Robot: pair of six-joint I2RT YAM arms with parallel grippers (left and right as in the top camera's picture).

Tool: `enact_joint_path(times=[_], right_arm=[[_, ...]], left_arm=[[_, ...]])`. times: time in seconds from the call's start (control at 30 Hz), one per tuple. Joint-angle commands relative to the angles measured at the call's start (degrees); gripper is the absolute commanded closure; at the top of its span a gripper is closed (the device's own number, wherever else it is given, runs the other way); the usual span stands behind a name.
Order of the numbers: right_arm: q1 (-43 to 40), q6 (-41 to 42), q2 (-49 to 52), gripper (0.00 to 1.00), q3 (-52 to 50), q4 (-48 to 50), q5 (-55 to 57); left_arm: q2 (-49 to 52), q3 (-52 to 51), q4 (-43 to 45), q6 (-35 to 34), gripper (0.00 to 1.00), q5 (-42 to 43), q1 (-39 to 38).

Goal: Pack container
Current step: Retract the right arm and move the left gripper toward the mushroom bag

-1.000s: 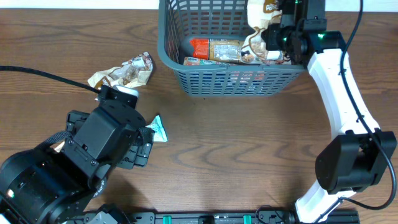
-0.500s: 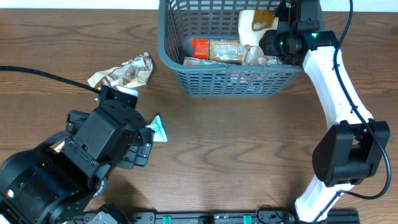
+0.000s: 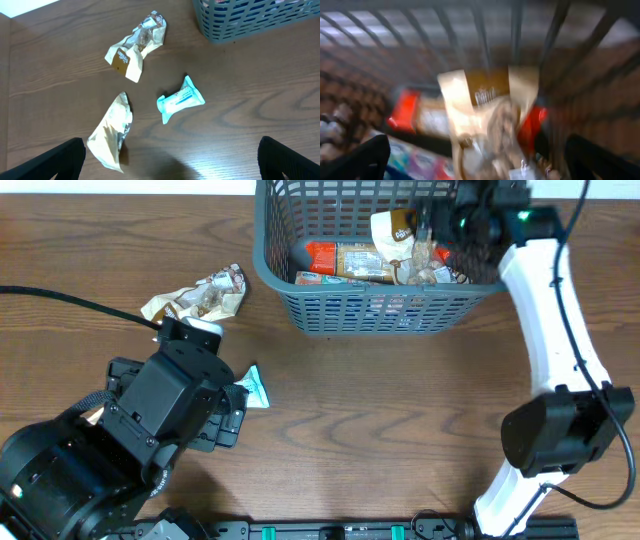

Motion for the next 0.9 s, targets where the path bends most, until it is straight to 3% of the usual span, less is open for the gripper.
enact_joint_path(times=[0.0, 0.17, 0.33, 0.67, 0.87], right_arm=[[-1.09, 0.04, -0.87, 0.01, 16.17, -3.65, -0.79], [-5.01, 1.33, -0.87, 0.01, 35.12, -9.22, 3.13], [-11.72, 6.62, -0.87, 0.01, 47.19, -15.65, 16.46], [-24.74, 10.01, -0.74, 0.01, 46.29, -36.02, 32.33], [-33.35, 17.27, -0.74, 0.01, 44.09, -40.68, 30.67]], left_arm=[[-0.04, -0.31, -4.46, 0.70, 0.01, -0.31, 0.02], [-0.04, -0.31, -4.46, 0.68, 0.01, -0.26, 0.02], [-0.04, -0.31, -4.15, 0.70, 0.01, 0.98, 0.02], [-0.04, -0.31, -1.29, 0.66, 0.01, 6.56, 0.02], [-0.04, -0.31, 1.66, 0.72, 0.01, 13.18, 0.02]])
